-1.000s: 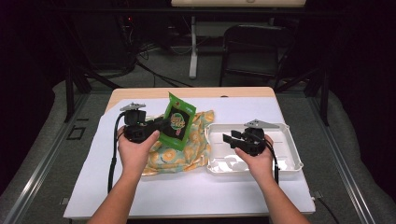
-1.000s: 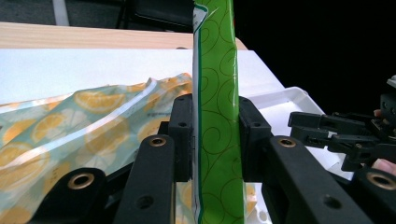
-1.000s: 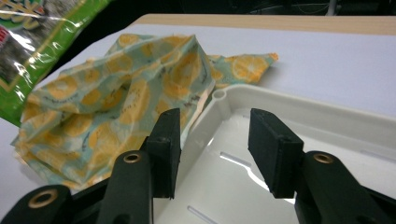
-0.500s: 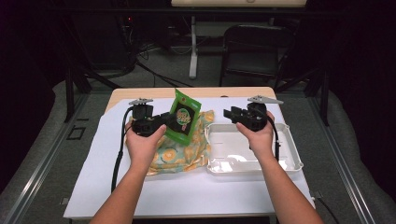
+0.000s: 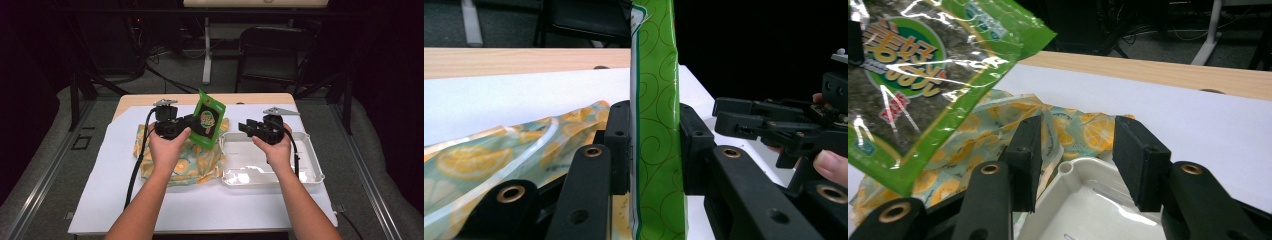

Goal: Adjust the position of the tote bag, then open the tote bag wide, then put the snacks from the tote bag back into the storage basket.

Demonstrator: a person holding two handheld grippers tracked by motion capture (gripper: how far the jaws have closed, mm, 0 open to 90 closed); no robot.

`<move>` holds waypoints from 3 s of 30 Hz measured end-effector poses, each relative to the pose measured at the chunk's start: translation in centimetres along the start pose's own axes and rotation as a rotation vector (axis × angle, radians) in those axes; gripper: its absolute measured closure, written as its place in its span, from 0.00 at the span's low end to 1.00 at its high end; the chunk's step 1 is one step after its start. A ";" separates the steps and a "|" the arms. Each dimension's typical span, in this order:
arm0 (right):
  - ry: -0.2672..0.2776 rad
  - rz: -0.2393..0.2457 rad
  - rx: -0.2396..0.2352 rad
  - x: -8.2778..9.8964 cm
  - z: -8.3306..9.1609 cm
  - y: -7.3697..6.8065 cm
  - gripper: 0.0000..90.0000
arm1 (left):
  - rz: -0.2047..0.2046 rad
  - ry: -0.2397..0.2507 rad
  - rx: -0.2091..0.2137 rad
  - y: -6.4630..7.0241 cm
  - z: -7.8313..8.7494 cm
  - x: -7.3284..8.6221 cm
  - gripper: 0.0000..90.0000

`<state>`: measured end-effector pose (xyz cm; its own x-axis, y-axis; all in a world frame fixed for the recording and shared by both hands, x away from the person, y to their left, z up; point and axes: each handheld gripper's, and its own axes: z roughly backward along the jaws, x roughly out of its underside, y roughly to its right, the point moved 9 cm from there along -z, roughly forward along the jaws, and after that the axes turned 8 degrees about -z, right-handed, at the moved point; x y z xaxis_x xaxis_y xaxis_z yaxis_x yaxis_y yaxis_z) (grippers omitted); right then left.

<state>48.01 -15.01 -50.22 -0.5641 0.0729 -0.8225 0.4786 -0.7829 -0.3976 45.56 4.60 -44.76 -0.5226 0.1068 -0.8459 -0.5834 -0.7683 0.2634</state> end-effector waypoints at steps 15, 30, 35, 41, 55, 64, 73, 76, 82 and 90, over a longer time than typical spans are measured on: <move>-0.036 -0.037 -0.057 0.9 0.2 -0.5 0.56 | -0.024 -0.015 0.031 0.7 -2.9 0.4 0.80; -0.076 -0.121 -0.093 1.7 0.0 0.2 0.54 | -0.047 -0.021 0.073 2.4 -5.7 1.0 0.80; -0.093 -0.160 -0.103 2.1 -0.3 0.7 0.53 | -0.045 -0.020 0.101 3.0 -6.2 1.2 0.80; -0.114 -0.201 -0.131 2.5 -0.3 1.0 0.53 | -0.051 -0.022 0.128 3.9 -6.8 1.5 0.80; -0.118 -0.263 -0.133 2.5 0.1 1.8 0.56 | -0.045 -0.031 0.154 4.8 -8.2 2.3 0.80; -0.113 -0.331 -0.089 2.6 0.5 2.8 0.77 | -0.041 -0.057 0.165 4.9 -8.7 2.8 0.80; -0.113 -0.324 -0.046 2.8 0.6 3.3 0.91 | -0.045 -0.062 0.172 4.9 -8.9 3.0 0.80; -0.109 -0.334 -0.038 2.8 0.7 3.6 0.94 | -0.060 -0.068 0.174 5.0 -9.0 3.2 0.80; -0.084 -0.365 -0.043 2.5 1.0 3.9 0.99 | -0.077 -0.091 0.167 5.0 -9.3 3.6 0.80; -0.064 -0.342 -0.026 2.4 1.1 3.9 1.00 | -0.083 -0.096 0.158 5.0 -9.6 3.8 0.79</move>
<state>47.81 -18.61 -53.30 -0.7354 0.2890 -0.6129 0.2706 -0.7039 -0.6567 46.60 -4.87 -51.09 -0.5212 0.2316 -0.8214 -0.7132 -0.6467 0.2702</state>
